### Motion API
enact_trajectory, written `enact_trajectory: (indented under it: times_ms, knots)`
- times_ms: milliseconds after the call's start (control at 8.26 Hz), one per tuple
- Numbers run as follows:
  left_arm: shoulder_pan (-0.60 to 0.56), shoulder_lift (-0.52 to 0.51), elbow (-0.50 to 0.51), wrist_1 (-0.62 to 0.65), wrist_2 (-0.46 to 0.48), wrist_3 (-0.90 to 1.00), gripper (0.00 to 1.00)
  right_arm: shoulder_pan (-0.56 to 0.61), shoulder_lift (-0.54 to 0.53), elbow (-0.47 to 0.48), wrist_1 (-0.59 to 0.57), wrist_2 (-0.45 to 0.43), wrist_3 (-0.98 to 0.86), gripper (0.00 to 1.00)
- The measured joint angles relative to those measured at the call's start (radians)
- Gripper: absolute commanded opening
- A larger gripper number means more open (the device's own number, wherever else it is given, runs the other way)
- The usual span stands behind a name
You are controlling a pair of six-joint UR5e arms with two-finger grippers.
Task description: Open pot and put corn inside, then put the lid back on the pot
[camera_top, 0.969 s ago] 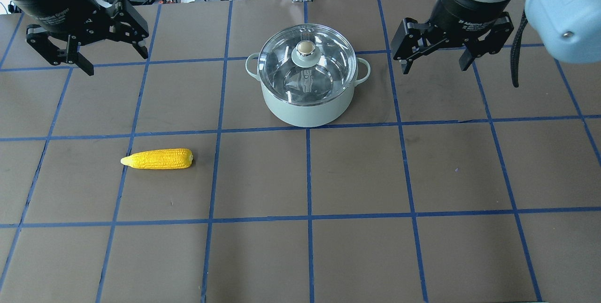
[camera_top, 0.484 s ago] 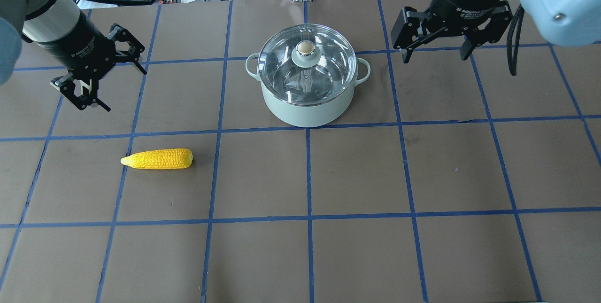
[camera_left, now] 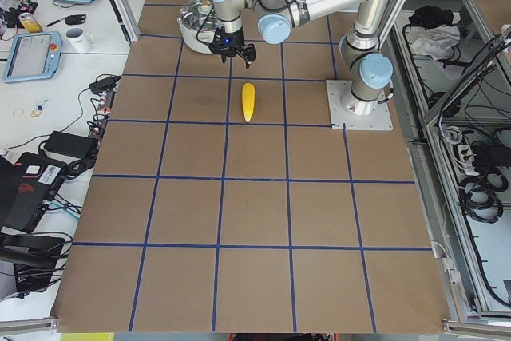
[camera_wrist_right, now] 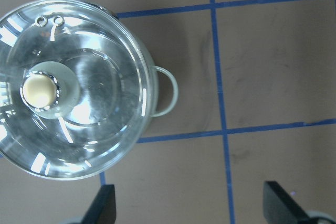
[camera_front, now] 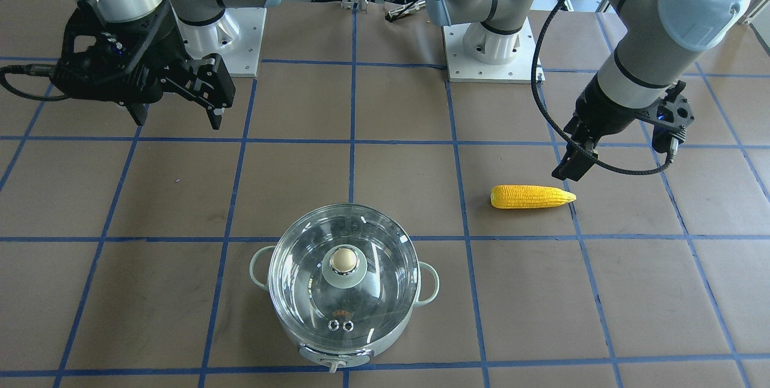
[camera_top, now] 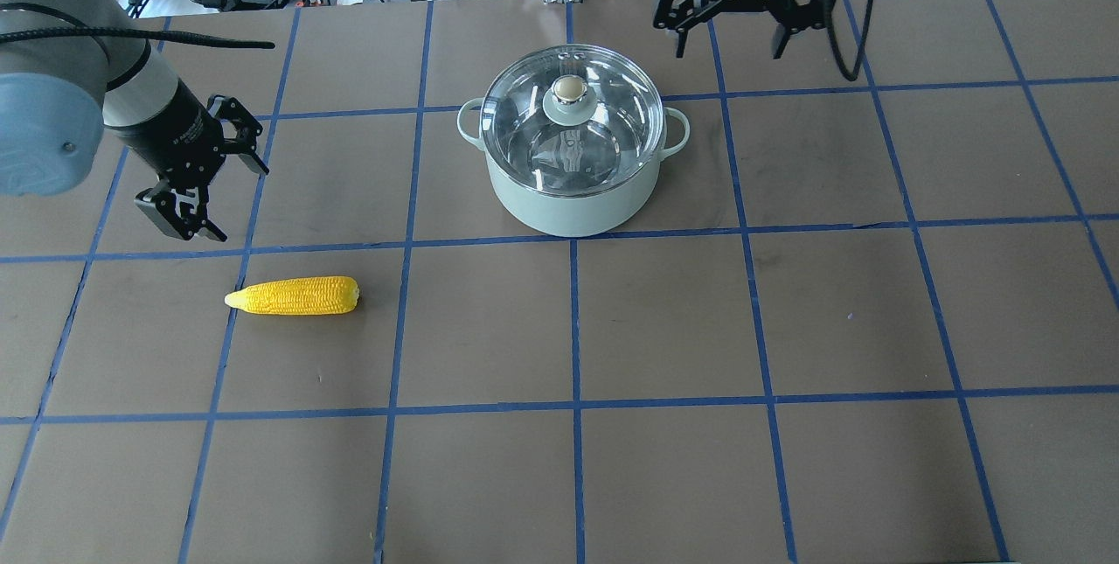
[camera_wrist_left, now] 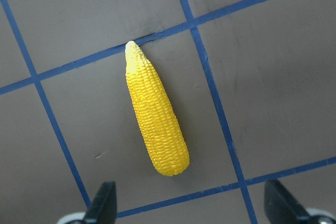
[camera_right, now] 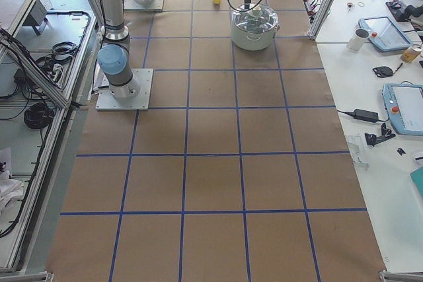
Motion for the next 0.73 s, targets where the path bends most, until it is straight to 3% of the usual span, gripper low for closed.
enact_trajectory:
  times_ms: [363,726]
  knots:
    - [0.021,-0.062,-0.065,0.074,-0.043,-0.042,1.00,0.137,0.156,-0.019,-0.187,0.006,0.224,1.00]
    - [0.026,-0.136,-0.146,0.286,-0.042,-0.066,1.00,0.192,0.245,-0.021,-0.304,0.006,0.296,1.00]
